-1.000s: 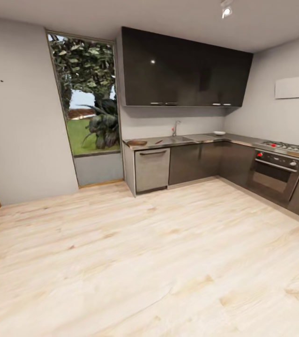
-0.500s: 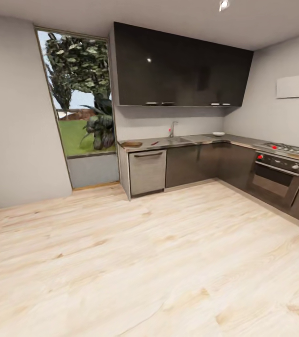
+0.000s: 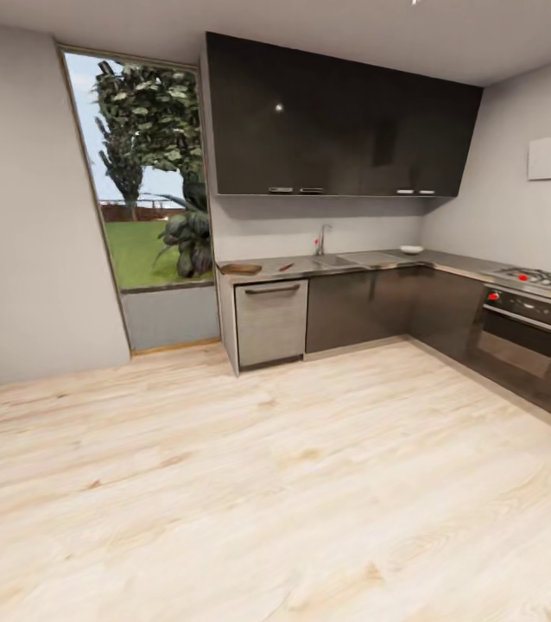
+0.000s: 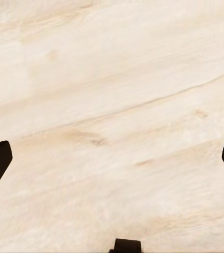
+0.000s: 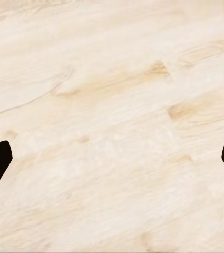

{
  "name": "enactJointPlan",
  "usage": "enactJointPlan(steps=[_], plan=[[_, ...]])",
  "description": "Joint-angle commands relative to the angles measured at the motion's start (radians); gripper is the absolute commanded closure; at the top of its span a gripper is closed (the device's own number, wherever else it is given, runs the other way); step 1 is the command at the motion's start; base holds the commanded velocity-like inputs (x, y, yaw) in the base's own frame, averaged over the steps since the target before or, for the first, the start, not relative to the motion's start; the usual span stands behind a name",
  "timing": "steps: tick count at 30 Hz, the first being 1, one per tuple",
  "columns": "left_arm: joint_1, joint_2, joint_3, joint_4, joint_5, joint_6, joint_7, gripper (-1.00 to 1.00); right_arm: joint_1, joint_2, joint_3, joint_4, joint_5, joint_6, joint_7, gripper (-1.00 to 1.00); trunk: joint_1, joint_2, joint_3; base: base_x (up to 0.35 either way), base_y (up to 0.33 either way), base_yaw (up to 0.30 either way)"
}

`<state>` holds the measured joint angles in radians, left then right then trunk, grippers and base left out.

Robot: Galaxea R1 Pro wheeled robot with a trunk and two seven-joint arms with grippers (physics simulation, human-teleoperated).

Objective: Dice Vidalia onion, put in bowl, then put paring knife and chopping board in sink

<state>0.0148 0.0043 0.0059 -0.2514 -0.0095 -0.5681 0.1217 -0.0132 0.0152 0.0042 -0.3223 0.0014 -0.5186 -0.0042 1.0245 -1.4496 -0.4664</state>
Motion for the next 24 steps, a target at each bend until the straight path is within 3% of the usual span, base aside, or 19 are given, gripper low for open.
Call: enactJointPlan(steps=[1,24], plan=[[0.001,0.000,0.000,-0.002,-0.001,-0.001,0.003,-1.00,-0.001,0.000,0.000,0.001,0.000,-0.003,0.000,-1.00,0.001,0.000,-0.001,0.278,-0.222,0.074],[0.001,-0.001,-0.002,-0.002,-0.001,-0.001,0.003,-1.00,-0.001,0.000,0.000,0.001,0.000,-0.003,0.000,-1.00,0.001,0.000,-0.001,0.269,-0.230,0.072]])
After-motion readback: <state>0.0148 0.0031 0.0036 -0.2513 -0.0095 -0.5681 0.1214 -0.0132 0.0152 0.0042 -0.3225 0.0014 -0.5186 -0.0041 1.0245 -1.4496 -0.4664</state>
